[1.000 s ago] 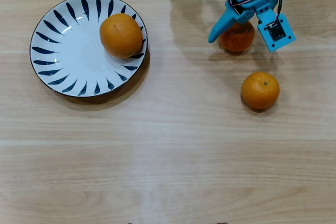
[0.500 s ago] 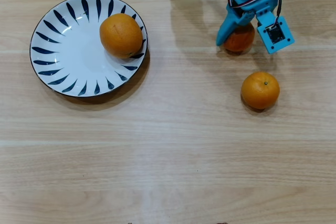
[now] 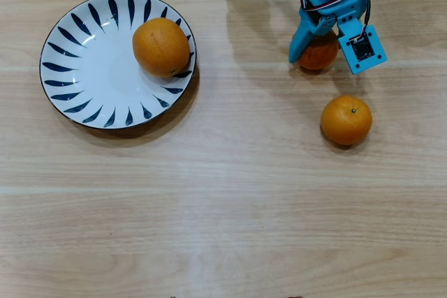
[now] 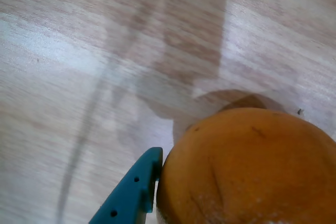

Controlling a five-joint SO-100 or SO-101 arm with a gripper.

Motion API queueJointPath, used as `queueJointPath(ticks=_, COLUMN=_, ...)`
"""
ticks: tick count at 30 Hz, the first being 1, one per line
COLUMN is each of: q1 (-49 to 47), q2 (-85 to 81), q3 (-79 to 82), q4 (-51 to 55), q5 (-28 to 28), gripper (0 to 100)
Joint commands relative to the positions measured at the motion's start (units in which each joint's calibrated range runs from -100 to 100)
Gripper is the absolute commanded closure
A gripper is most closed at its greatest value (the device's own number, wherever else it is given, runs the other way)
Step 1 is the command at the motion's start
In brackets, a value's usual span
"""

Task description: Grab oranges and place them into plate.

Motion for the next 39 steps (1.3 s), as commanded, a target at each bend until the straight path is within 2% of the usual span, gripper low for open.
queueJointPath(ticks=1, q1=2.9, q2=-5.5, q3=-1.6, q4=1.0, q5=2.6, gripper=64)
queueJointPath(ticks=4, q1=7.4, q2=-9.9, q3=-2.5, q4=5.5, q5=6.9, gripper=63)
queueJointPath(ticks=8, q1=14.2, q2=-15.6, q3=-2.3, q4=6.4, q5=13.2, gripper=63)
queueJointPath(ticks=9, q1=18.0, q2=-18.1, q3=-2.4, q4=7.0, q5=17.0, gripper=63)
queueJointPath(ticks=15, q1=29.7, q2=-24.4, q3=-5.9, q4=13.4, q5=28.7, gripper=63)
queueJointPath(ticks=21, q1=40.0, q2=-26.8, q3=-8.0, q4=19.2, q5=35.1, gripper=64)
queueJointPath(ticks=25, q1=41.2, q2=-26.8, q3=-7.8, q4=21.1, q5=35.3, gripper=64)
queueJointPath(ticks=31, q1=35.4, q2=-26.1, q3=-8.1, q4=20.7, q5=30.1, gripper=63)
queueJointPath(ticks=39, q1=14.9, q2=-21.6, q3=-11.6, q4=20.7, q5=13.2, gripper=63)
